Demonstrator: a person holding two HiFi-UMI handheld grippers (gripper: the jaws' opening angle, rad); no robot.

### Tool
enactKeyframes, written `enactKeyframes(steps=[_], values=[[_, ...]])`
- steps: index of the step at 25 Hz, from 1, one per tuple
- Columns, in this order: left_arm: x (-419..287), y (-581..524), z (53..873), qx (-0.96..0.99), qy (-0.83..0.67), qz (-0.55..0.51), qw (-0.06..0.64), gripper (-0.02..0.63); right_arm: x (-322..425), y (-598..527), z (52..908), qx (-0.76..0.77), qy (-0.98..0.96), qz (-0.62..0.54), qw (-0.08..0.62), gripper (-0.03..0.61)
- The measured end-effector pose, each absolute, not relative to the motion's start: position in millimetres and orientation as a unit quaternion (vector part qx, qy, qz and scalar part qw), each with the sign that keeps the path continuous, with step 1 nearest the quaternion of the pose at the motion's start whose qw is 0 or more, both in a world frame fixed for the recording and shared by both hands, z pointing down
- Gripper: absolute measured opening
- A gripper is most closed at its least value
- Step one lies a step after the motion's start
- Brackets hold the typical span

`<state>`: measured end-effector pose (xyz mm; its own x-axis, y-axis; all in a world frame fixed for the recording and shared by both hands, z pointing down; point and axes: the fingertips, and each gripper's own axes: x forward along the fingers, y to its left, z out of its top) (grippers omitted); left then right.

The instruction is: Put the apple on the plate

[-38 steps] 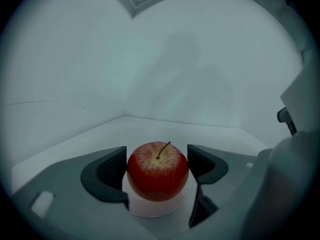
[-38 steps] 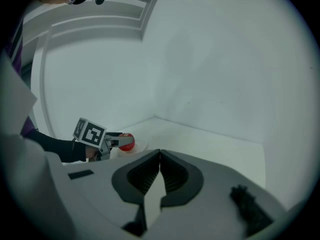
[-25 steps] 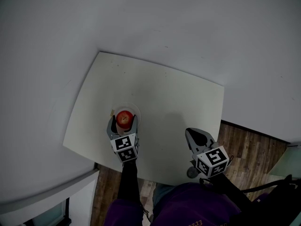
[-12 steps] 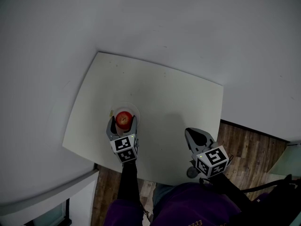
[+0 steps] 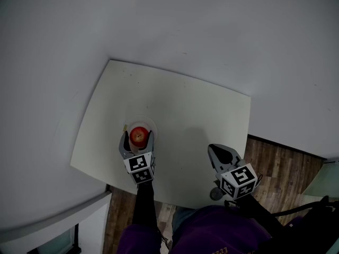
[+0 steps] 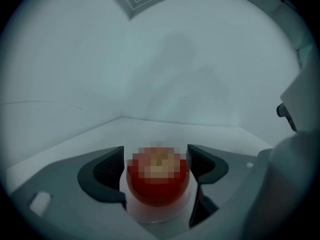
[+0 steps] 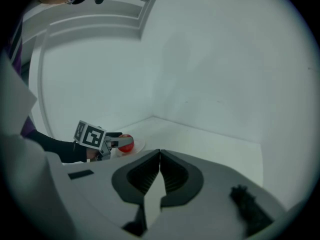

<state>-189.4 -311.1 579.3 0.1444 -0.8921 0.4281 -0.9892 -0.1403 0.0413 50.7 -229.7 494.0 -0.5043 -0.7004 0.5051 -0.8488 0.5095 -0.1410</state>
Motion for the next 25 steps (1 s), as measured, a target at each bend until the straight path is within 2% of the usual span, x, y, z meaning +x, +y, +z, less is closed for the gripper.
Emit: enactKeyframes(steps=[17,21,25], values=[[-181,-285,527,0.750,-0.641,0.116,0.113,0.372,43,-223,486,0.443,-0.858,0.186,0.184,0.012],[-172,-269,510,0.758,-0.637,0.101,0.096,0.295,41,-219,482,0.437,-0.863,0.183,0.177,0.012],[-163,-247,499,0.755,-0.644,0.101,0.070,0.122,38,-214,478,0.430,-0.869,0.177,0.171,0.012]])
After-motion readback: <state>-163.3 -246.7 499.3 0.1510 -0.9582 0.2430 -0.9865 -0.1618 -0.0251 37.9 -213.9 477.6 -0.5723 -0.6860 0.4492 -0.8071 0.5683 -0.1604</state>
